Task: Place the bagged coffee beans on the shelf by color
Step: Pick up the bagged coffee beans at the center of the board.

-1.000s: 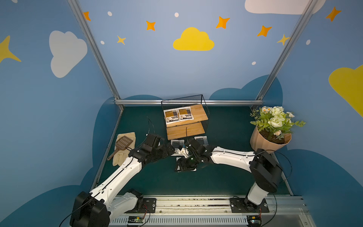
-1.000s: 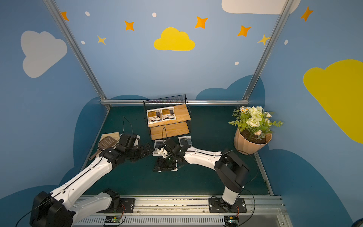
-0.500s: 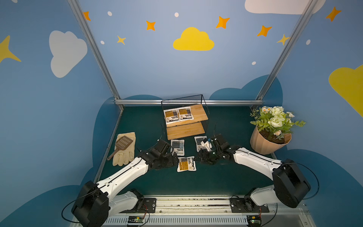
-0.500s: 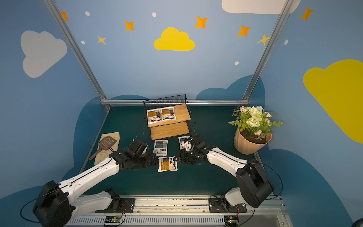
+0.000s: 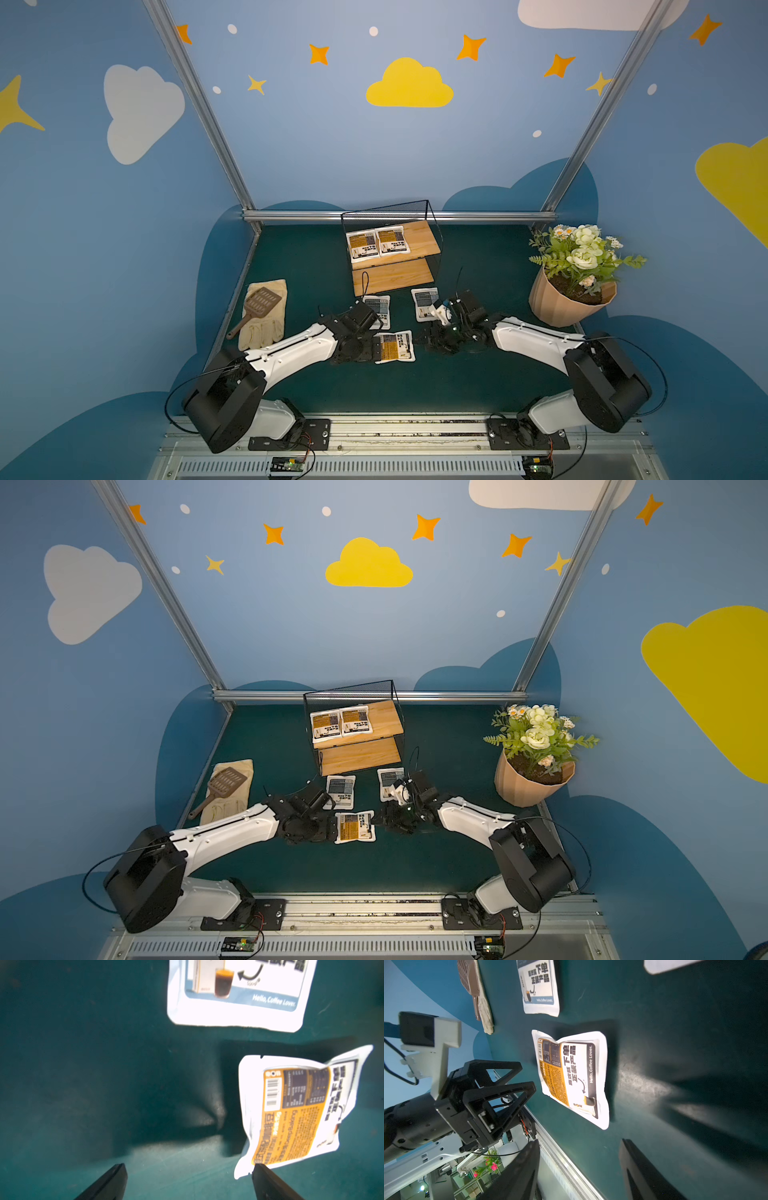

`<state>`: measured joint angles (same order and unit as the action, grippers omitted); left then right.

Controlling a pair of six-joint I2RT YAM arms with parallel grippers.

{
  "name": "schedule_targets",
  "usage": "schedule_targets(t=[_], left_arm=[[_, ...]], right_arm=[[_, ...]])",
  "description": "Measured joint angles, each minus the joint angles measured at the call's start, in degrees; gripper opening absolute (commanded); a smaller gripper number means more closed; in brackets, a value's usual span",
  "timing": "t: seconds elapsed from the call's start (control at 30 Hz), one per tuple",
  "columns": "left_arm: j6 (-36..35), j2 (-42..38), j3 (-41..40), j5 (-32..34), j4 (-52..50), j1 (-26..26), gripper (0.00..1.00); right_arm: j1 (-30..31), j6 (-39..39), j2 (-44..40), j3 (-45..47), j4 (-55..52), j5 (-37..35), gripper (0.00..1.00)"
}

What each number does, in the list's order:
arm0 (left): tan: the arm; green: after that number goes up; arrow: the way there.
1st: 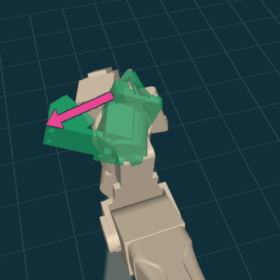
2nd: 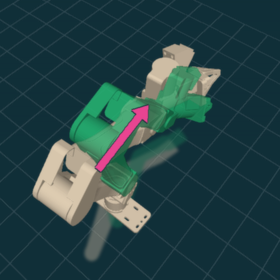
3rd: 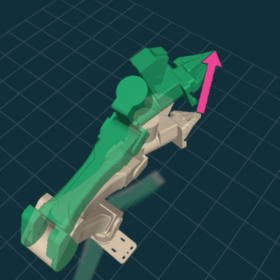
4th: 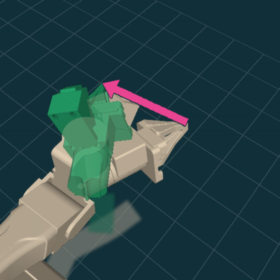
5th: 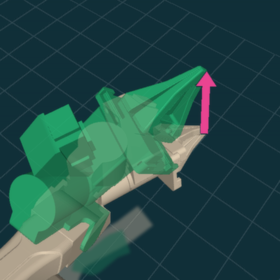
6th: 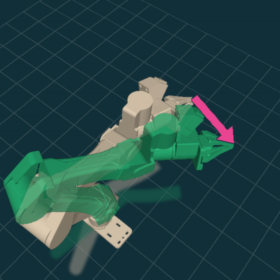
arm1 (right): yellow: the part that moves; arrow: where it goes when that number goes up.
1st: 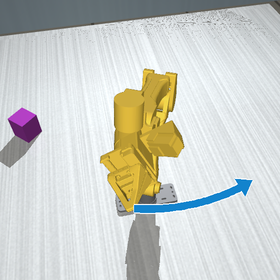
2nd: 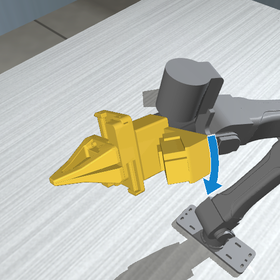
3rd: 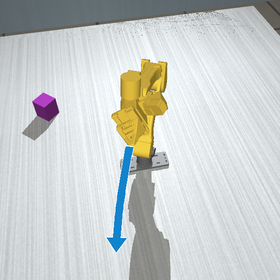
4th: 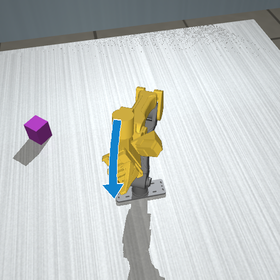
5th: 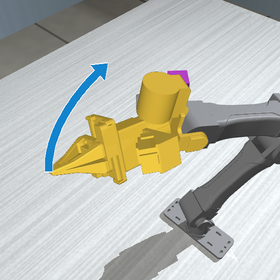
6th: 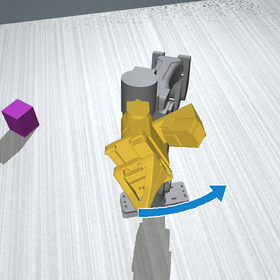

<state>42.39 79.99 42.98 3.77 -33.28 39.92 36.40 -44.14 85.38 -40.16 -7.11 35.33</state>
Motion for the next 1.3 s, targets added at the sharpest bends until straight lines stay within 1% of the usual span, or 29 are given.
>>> schedule_targets(t=[0.17,0.37,0.63,0.77,0.87,1.0,1.17,1.3], left_arm=[[-0.76,3.34,1.84,0.72,0.7,0.0,1.0],[-1.05,5.49,2.21,1.38,0.76,0.0,1.0],[-1.27,6.51,2.23,2.23,0.76,0.0,1.0],[-1.68,6.67,2.27,2.27,0.76,0.0,1.0],[-1.88,6.71,2.29,2.27,0.76,0.0,1.0],[-2.01,6.71,2.29,2.25,0.76,0.0,1.0],[-2.12,6.71,2.29,2.25,0.76,0.0,1.0],[-2.16,6.64,2.29,2.21,0.74,0.0,1.0]], right_arm=[[-0.15,-0.02,2.99,0.02,1.73,0.42,0.65],[-0.22,-0.22,6.19,0.04,3.91,1.29,0.65],[-0.11,-1.14,9.7,0.02,8.66,4.48,0.64],[0.33,-2.1,11.67,-0.2,11.91,6.34,0.6],[0.61,-3.21,13.68,-0.72,14.51,7.69,0.52],[0.83,-4.35,15.91,-1.01,17.18,8.76,0.36],[0.92,-5.16,16.72,-1.01,17.66,8.92,0.16],[0.94,-5.33,16.72,-1.01,18.03,9.33,0.04]])
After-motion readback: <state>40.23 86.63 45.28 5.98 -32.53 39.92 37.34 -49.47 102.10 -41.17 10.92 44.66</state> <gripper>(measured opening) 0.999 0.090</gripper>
